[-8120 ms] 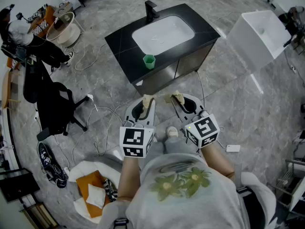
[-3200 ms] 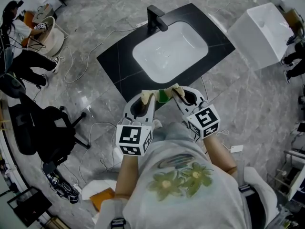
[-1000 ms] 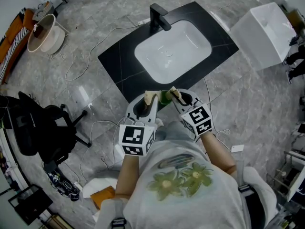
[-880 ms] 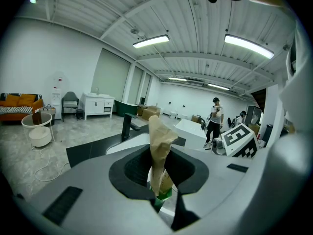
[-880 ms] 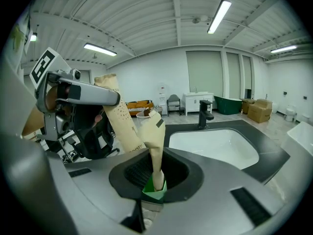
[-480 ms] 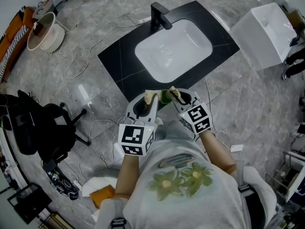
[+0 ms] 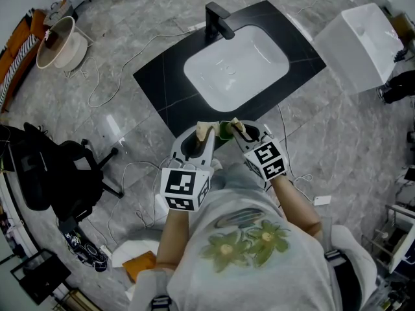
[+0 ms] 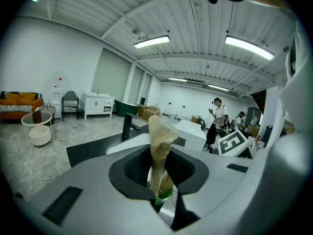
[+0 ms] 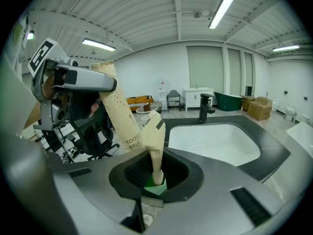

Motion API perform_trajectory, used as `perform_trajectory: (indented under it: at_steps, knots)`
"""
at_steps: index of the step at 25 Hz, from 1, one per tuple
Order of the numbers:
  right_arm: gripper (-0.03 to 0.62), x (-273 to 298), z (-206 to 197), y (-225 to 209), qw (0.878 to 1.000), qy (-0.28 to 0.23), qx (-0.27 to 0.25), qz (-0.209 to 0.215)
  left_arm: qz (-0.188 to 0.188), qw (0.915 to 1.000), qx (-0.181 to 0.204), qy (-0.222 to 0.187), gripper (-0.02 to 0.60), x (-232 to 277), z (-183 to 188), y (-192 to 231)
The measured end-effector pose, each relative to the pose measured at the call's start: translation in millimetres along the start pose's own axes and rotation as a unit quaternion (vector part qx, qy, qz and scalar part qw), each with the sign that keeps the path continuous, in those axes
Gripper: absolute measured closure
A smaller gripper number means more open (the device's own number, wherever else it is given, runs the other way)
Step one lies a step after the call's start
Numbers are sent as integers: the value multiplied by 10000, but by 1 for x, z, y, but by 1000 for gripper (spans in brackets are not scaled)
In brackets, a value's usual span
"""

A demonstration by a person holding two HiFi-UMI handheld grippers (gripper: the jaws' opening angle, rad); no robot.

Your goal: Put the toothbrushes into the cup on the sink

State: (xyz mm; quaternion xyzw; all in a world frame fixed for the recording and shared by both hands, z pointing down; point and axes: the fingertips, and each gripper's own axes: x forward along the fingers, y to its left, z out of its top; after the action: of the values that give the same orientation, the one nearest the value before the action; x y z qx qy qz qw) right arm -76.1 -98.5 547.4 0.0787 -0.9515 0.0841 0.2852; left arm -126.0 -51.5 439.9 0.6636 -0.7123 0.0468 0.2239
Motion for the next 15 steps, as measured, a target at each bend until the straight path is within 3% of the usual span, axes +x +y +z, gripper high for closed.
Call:
perform_trajectory:
  at_steps: [15]
  knots:
    - [534, 2, 0, 7, 9999, -31, 61, 107, -35, 10000, -26, -28, 494, -4, -1, 2]
